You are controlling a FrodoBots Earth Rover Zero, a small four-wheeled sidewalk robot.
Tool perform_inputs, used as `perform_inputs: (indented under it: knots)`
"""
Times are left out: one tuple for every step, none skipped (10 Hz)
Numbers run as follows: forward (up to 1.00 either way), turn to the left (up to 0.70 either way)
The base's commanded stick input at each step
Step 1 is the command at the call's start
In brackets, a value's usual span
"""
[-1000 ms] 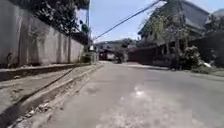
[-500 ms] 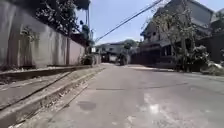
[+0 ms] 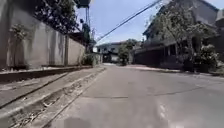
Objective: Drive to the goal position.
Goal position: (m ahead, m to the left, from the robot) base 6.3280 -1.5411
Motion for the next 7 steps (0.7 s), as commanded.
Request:
perform_inputs:
  knots:
    - [1.0, 0.0]
    - [1.0, 0.0]
    - [1.0, 0.0]
    - [1.0, 0.0]
    - [1.0, 0.0]
    - [1.0, 0.0]
    - [1.0, 0.0]
